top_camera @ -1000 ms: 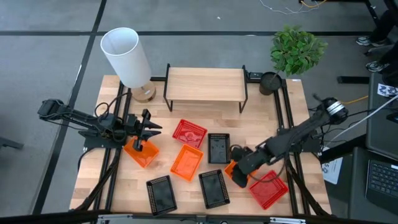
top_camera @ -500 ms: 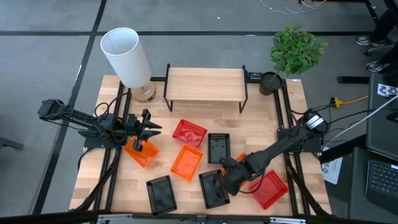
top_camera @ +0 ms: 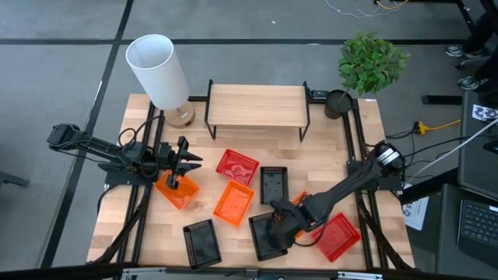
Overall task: Stack baskets on shelf by color
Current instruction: Put the right orange basket on the shelf
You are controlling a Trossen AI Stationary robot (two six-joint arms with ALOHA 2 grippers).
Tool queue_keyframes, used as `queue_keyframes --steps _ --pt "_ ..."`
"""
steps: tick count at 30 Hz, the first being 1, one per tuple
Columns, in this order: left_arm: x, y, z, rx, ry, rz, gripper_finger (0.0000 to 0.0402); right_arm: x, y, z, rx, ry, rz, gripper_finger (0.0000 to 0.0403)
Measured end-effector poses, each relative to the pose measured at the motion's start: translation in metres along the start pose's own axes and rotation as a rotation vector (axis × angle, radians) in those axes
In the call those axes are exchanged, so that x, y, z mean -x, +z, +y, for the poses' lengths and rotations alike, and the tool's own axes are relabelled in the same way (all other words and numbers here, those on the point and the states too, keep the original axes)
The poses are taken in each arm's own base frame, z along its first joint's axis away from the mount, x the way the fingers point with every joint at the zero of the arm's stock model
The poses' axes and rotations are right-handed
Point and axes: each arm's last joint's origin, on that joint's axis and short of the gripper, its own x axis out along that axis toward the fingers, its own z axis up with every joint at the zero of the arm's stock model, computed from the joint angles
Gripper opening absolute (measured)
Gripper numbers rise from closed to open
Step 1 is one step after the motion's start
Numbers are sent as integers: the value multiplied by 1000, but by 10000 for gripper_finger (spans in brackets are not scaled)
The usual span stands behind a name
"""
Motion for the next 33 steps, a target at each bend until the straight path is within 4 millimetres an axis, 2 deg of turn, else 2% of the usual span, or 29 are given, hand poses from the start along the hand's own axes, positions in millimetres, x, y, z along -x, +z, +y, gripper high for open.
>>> queue_keyframes --steps 5,13,22,25,29,33 --pt "0 0 0 0 0 0 94 -15 -2 7 5 18 31 122" --pt "0 0 0 0 0 0 94 -16 -3 8 -11 29 48 122" --pt "0 0 0 0 0 0 94 -32 -4 3 -12 -72 78 121" --pt "0 0 0 0 0 0 94 -32 -5 -1 12 -118 81 92" --pt "0 0 0 0 0 0 94 -30 -6 -8 89 -197 69 15" --pt "0 0 0 0 0 -1 94 -24 -7 -12 137 -247 91 4"
